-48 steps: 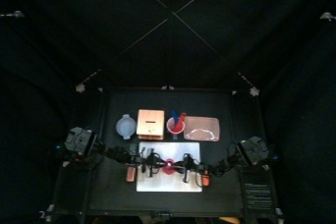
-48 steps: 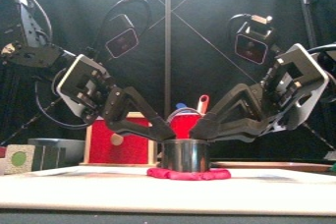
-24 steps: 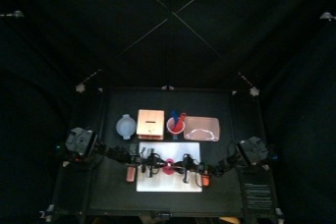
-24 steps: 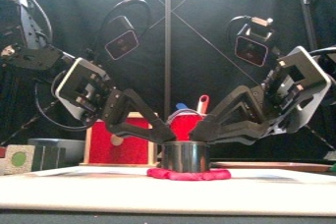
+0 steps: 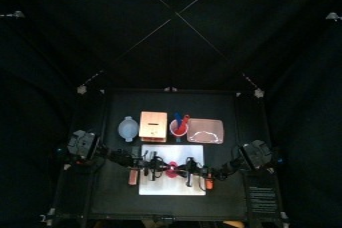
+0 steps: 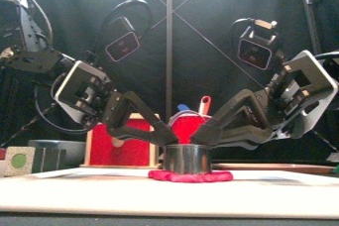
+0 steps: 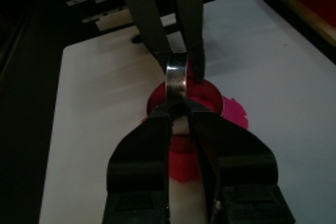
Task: Get the cutter from the drawer then cut the dough then place the extra dough in the bowl
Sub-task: Cut the dough
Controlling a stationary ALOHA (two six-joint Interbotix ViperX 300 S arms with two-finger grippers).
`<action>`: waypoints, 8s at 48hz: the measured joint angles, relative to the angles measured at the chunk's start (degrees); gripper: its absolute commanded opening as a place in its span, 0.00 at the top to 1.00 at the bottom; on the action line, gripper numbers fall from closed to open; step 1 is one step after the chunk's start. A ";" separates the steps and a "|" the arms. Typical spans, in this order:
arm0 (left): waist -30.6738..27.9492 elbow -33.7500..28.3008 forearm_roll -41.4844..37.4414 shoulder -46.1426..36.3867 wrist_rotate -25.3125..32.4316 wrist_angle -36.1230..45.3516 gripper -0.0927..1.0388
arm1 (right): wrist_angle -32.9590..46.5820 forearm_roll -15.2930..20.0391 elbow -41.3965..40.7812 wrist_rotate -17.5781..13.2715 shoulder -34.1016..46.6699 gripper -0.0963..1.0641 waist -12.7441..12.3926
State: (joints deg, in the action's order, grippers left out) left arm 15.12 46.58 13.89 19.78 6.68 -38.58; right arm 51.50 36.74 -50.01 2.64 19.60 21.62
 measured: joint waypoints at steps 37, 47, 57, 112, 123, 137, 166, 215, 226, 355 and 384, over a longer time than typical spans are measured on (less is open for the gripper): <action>0.53 -0.53 2.81 -0.09 0.00 2.11 0.53 | -1.23 0.70 0.09 0.00 0.09 0.57 0.00; 0.44 -0.62 2.99 -0.09 -0.09 2.37 0.53 | -2.11 0.79 0.09 0.00 0.09 0.57 0.00; 0.53 -0.62 3.25 -0.09 -1.32 2.46 0.53 | -2.72 0.97 0.26 0.00 0.09 0.57 -0.26; -1.32 -1.85 3.34 -1.49 -2.55 8.96 0.53 | -9.67 0.88 2.11 0.00 -1.85 0.57 -2.46; -0.70 -2.29 2.72 -0.97 -2.55 8.96 0.53 | -10.37 0.88 2.81 0.26 -1.76 0.57 -2.46; -0.26 0.00 -0.70 -4.83 -2.64 8.35 0.53 | -11.16 -0.26 1.32 0.44 -4.39 0.57 -3.25; 1.23 3.16 -1.76 -7.73 -2.46 4.57 0.52 | -13.27 -5.98 2.37 0.26 -4.48 0.57 -5.01; 1.67 3.78 -0.79 -8.00 -1.41 4.57 0.27 | -16.08 -3.34 3.43 -0.26 -5.36 0.18 -5.71; 1.41 3.96 -0.79 -9.05 -1.41 4.39 0.26 | -16.44 -4.83 4.39 -0.09 -5.36 0.17 -5.98; 8.35 4.39 15.73 -0.09 0.79 -9.67 0.58 | -68.29 -28.21 24.26 -0.88 -10.37 0.35 -15.56; 8.26 4.39 15.82 -0.09 0.79 -9.40 0.58 | -70.22 -28.30 25.66 -1.05 -10.37 0.59 -15.56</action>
State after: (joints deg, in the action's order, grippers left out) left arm 23.38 50.98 29.71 19.69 7.47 -47.99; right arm -18.72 8.44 -24.35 1.58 9.23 6.06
